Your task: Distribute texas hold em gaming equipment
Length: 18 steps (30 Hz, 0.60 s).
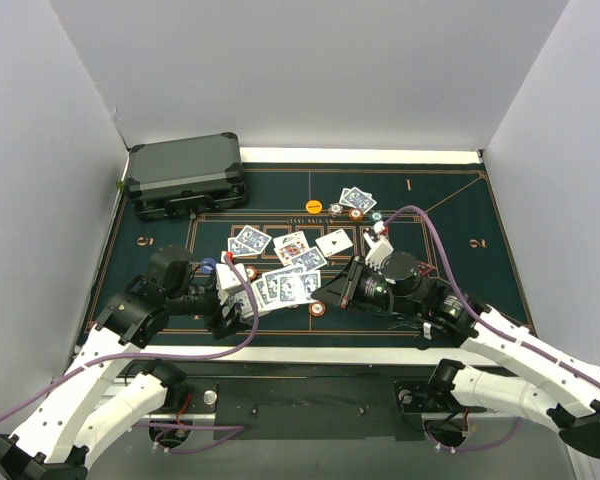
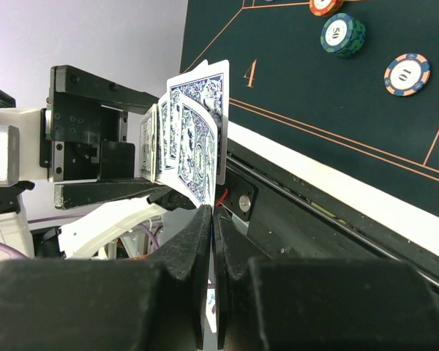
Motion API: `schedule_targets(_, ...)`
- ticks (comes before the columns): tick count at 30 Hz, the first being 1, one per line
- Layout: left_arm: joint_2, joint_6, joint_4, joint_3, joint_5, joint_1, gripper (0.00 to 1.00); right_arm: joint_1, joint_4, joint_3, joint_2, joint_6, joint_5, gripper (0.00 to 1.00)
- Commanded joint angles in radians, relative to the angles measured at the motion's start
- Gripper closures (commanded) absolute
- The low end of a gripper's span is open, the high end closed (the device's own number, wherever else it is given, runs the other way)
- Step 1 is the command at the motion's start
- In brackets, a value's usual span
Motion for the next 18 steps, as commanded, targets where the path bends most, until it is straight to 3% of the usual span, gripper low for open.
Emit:
schedule_targets(1, -0.015, -0.003, 0.058, 0.034, 0.014, -0.001, 1.0, 0.002, 0.061, -0.001, -0.023, 0.022, -0.021, 1.0)
schedule_targets(18, -0.02, -0.004, 0.058, 0.031, 0.019, -0.001, 1.0, -0.046, 0.119, 0.091, -0.054, 0.027, -0.084, 1.0)
